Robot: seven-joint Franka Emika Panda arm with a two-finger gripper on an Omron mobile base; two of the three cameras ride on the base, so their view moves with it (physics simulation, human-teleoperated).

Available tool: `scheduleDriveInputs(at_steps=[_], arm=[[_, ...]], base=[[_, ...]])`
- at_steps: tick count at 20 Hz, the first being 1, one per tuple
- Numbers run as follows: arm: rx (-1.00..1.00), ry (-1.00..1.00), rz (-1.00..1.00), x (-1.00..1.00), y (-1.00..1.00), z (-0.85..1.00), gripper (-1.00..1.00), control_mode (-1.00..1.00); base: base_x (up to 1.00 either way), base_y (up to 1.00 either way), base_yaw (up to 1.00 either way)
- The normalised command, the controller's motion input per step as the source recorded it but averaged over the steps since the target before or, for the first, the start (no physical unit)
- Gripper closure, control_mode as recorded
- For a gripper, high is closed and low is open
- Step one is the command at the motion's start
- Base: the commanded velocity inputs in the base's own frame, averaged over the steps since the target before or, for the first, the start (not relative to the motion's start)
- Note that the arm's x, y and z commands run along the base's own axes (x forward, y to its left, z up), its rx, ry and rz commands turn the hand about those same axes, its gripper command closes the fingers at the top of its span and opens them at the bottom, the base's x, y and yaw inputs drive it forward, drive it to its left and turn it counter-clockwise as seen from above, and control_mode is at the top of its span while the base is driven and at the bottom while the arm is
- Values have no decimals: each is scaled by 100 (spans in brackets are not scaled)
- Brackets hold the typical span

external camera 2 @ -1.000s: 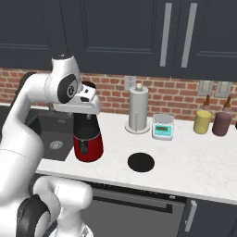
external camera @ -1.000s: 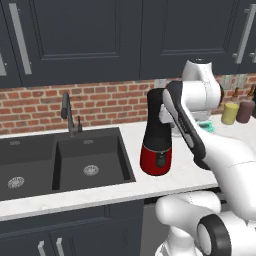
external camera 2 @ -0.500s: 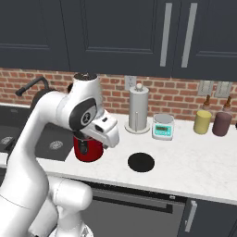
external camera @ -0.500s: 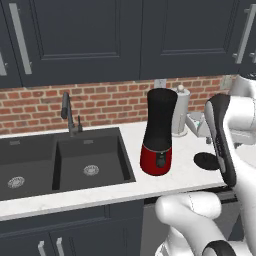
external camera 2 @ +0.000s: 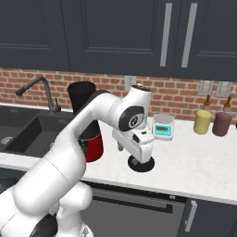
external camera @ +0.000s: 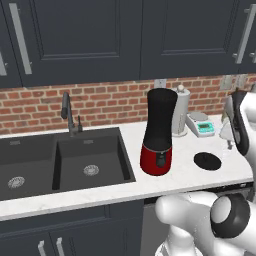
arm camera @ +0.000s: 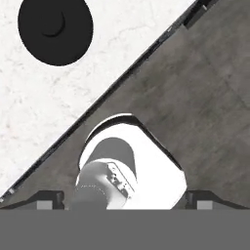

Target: Close the lid blender by securely placing the lid on top.

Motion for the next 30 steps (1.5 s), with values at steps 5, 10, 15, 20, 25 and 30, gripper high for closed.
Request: scheduleDriveInputs(at_steps=[5,10,15,20,25,30], arm=[[2,21,-22,81,-43,-27,-100,-100],[5,6,-14,21,-2,-17,-100,-100],[8,2,-11,4,0,-33,-100,-100],[1,-3,-4,14,1,-49,-100,-100],[-4,-3,-1,44,1,-33,-100,-100],[-9,-4,0,37,0,-36,-100,-100]], base=[[0,0,0],[0,0,0],[0,0,0],[0,0,0],[0,0,0],[0,0,0]])
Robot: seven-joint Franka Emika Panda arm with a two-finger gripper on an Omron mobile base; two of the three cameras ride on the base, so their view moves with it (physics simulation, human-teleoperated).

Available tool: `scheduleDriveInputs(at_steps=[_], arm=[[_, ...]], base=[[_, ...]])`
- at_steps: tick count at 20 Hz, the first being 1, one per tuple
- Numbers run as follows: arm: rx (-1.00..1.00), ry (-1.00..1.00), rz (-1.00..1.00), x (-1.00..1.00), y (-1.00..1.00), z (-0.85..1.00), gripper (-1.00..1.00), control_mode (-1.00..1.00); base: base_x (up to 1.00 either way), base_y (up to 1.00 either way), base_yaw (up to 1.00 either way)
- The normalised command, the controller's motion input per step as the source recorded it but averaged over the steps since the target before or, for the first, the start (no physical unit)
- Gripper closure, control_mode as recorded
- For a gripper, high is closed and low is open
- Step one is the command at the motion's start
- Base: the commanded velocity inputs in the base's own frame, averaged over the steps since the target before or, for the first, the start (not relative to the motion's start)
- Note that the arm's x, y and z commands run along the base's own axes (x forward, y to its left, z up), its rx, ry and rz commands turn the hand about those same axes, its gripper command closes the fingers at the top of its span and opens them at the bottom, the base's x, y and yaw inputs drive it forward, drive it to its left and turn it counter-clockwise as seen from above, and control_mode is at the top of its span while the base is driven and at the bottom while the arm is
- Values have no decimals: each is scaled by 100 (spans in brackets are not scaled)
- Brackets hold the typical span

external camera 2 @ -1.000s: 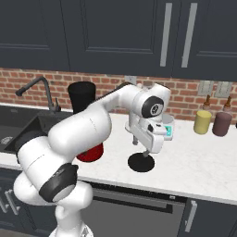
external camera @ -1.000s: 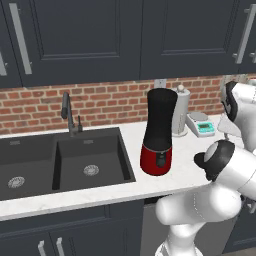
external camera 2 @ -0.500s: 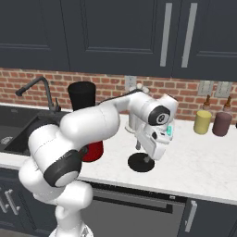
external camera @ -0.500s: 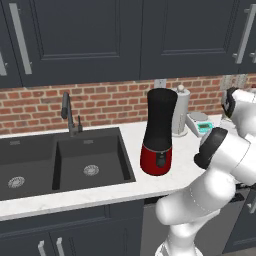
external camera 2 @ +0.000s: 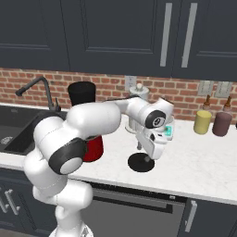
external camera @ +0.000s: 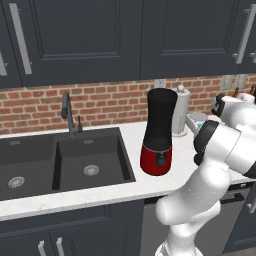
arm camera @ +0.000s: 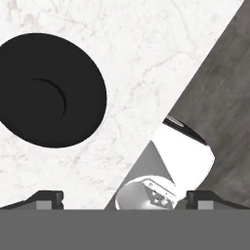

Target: Close the lid blender by securely placing the lid on top.

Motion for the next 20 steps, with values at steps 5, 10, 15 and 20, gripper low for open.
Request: scheduleDriveInputs(at_steps=[5,10,15,20], arm=[[-12,-5,0,29,0,-30,-100,-100],[-2,-1,2,19,0,-25,-100,-100],[0,0,1,6,0,-30,-100,-100],[0,-2,0,10,0,-25,-100,-100]], base=[[0,0,0],[0,0,0],[0,0,0],[0,0,0]])
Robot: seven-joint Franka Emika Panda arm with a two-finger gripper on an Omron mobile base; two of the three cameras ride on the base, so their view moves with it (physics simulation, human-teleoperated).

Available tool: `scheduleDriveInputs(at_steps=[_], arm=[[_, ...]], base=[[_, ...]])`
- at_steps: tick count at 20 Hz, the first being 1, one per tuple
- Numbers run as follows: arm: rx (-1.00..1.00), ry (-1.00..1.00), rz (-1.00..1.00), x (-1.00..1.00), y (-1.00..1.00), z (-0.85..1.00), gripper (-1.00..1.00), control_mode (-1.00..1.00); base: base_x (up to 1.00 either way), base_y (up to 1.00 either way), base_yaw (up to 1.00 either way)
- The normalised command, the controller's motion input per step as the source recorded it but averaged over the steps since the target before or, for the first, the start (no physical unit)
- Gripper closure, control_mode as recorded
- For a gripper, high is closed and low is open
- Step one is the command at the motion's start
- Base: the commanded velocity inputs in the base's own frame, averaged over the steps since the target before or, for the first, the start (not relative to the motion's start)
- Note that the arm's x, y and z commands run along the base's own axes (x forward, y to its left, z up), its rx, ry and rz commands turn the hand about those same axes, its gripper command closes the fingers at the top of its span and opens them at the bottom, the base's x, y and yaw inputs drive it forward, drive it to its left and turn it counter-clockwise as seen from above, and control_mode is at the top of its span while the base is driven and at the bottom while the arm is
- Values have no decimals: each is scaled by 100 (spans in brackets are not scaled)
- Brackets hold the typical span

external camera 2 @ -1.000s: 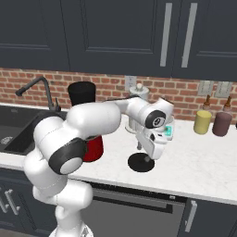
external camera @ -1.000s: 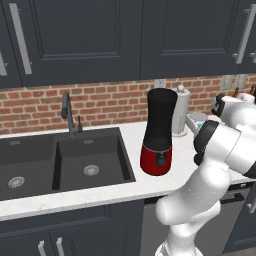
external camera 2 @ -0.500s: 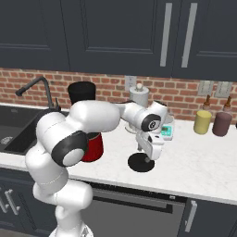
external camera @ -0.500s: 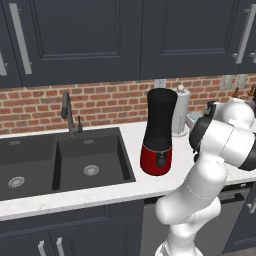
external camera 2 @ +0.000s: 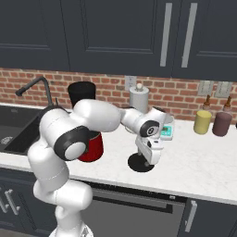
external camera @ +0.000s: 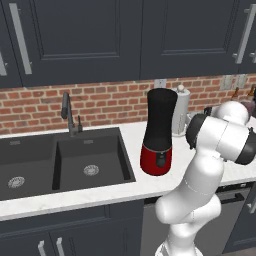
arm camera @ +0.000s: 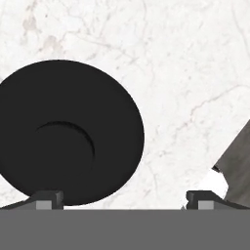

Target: Close the lid blender by securely placing the lid on top.

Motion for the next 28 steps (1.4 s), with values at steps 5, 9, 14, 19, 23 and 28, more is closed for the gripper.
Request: scheduleDriveInputs(at_steps=[5,9,14,19,23,28], arm=[[0,-6,0,18,4,-15,-100,-100],[0,-8,0,26,6,-13,-100,-100],[0,-9,0,20,0,-16,-100,-100],[-2,-5,0,7,0,-24,-100,-100],[-1,-1,1,0,0,-28,-100,-100],[0,0,1,0,0,-16,-100,-100]], base=[[0,0,0],[0,0,0],[0,0,0],[0,0,0],[0,0,0],[0,0,0]])
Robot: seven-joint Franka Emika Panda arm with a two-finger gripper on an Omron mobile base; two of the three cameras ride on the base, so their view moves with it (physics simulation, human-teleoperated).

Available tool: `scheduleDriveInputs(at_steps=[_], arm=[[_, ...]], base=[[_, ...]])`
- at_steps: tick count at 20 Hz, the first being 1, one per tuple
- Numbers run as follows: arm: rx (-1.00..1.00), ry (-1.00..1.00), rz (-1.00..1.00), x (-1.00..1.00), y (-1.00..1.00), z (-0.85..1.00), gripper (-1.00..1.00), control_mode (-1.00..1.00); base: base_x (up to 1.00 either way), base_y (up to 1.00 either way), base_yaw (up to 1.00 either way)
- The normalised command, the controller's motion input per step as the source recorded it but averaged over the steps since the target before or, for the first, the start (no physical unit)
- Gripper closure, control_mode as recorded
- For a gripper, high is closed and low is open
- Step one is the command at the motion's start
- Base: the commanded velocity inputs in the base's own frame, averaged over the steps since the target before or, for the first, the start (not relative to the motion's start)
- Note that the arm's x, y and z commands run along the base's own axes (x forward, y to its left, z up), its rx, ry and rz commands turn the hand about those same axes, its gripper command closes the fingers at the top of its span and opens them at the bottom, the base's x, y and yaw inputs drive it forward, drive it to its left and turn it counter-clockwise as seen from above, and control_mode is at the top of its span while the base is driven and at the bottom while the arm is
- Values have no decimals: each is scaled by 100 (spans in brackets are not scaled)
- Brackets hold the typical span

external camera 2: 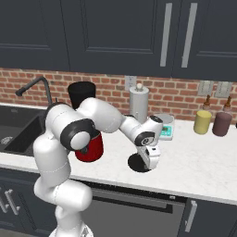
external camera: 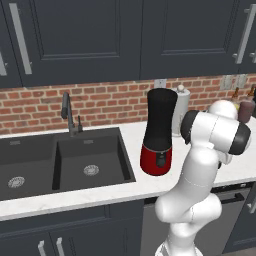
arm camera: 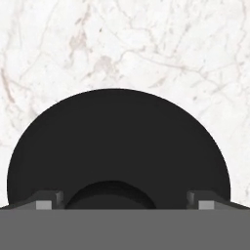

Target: Close the lid blender by securely placing the lid on top.

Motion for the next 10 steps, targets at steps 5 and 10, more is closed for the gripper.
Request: scheduleDriveInputs(at_steps=[5,10], arm=[[0,0,0,1,2,-7,100,-100],[0,0,0,0,0,0,100,-100]], base=[[0,0,0],[0,0,0]])
